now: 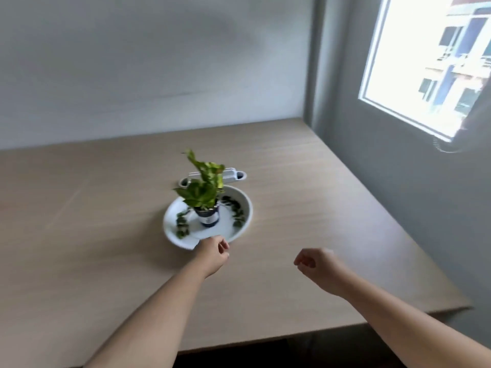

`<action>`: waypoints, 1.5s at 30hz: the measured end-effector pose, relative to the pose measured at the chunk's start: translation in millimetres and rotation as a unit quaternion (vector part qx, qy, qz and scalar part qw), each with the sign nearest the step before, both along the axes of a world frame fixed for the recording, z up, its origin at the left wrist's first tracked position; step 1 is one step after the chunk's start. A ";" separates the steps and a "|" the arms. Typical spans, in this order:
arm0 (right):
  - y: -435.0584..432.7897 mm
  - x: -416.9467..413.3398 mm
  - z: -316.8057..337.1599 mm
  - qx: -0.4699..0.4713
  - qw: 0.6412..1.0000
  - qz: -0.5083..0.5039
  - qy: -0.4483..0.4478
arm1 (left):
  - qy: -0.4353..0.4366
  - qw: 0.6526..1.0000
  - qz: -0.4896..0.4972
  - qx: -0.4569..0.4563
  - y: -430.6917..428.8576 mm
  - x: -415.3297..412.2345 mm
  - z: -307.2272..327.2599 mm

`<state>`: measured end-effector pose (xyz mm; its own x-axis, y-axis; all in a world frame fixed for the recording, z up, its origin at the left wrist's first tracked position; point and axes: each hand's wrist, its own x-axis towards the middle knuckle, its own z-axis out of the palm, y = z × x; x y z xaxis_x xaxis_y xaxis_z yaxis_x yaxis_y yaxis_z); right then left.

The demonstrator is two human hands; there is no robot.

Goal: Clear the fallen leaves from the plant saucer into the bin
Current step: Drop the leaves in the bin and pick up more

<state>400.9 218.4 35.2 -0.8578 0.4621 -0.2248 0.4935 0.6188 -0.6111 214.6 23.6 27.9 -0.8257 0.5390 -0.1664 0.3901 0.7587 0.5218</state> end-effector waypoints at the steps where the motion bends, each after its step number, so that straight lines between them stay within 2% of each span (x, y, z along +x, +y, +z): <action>1: -11.6 -17.7 -5.5 0.007 1.000 0.022 -0.010 | 0.013 1.000 0.011 -0.010 -17.8 -21.3 0.3; 5: -47.8 -84.9 -21.7 0.035 0.999 0.040 -0.002 | 0.034 0.998 0.001 -0.046 -69.3 -93.7 -6.8; 10: -79.7 -172.4 -34.7 0.082 0.991 0.107 0.021 | 0.042 0.990 -0.073 -0.113 -96.3 -144.5 -39.4; 14: -94.3 -211.0 -53.1 0.116 0.978 0.170 -0.028 | 0.084 0.969 -0.149 -0.178 -99.6 -167.0 -56.9; 17: -93.4 -223.5 -65.7 0.145 0.960 0.231 -0.056 | 0.106 0.970 -0.165 -0.144 -98.4 -173.0 -68.0; 19: -80.6 -226.3 -67.4 0.156 0.953 0.250 -0.065 | 0.170 0.967 -0.169 -0.083 -97.0 -169.6 -73.9; 21: -62.4 -226.2 -65.7 0.179 0.949 0.250 -0.074 | 0.223 0.951 -0.207 -0.061 -92.1 -159.7 -78.2; 22: -53.3 -225.5 -65.9 0.204 0.946 0.244 -0.069 | 0.229 0.946 -0.225 -0.041 -89.4 -152.8 -79.8; 24: -41.5 -224.7 -64.7 0.271 0.934 0.223 -0.060 | 0.216 0.943 -0.254 -0.014 -85.7 -145.8 -85.2; 26: -43.8 -225.9 -58.2 0.300 0.922 0.234 -0.074 | 0.201 0.944 -0.259 -0.029 -84.5 -153.4 -81.7; 30: -87.4 -228.2 -49.9 0.169 0.931 0.314 -0.075 | 0.154 0.951 -0.215 -0.158 -92.3 -188.3 -56.9; 33: -106.0 -228.4 -57.2 0.142 0.933 0.323 -0.064 | 0.114 0.951 -0.201 -0.207 -94.1 -202.1 -48.5; 37: -82.4 -227.7 -56.3 0.163 0.938 0.297 -0.073 | 0.127 0.954 -0.194 -0.192 -91.5 -184.1 -48.5; 40: -54.4 -225.4 -52.3 0.221 0.933 0.278 -0.066 | 0.139 0.963 -0.179 -0.143 -84.3 -157.2 -58.3; 43: -45.0 -224.1 -50.1 0.274 0.922 0.265 -0.068 | 0.115 0.969 -0.179 -0.122 -79.9 -148.8 -63.2; 45: -56.9 -225.5 -48.1 0.251 0.922 0.284 -0.078 | 0.110 0.967 -0.184 -0.139 -84.9 -159.3 -57.0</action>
<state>175.5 161.5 -12.9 -0.9688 0.0283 -0.2464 0.0608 0.9902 -0.1254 55.3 -61.3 -29.1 -0.6190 0.7623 -0.1891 0.7379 0.6469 0.1925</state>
